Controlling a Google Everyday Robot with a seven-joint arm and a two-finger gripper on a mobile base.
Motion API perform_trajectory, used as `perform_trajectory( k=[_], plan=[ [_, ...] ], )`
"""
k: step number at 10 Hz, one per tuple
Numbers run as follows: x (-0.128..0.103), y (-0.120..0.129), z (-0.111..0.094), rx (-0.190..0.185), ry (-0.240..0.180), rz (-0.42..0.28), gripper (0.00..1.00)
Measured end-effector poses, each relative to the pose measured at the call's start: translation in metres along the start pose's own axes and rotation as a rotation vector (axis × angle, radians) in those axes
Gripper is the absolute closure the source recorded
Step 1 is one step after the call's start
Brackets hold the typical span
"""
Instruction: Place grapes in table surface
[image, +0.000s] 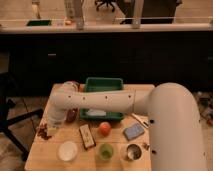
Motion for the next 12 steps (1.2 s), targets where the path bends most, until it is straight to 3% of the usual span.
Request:
perform_trajectory(
  k=[3, 4, 12],
  plan=[
    [0.0004, -0.0001, 0.0001, 0.0, 0.001, 0.0, 0.25],
    [0.0003, -0.0001, 0.0001, 0.0, 0.001, 0.0, 0.2],
    [0.0003, -0.0001, 0.0001, 0.0, 0.0, 0.0, 0.2]
  ],
)
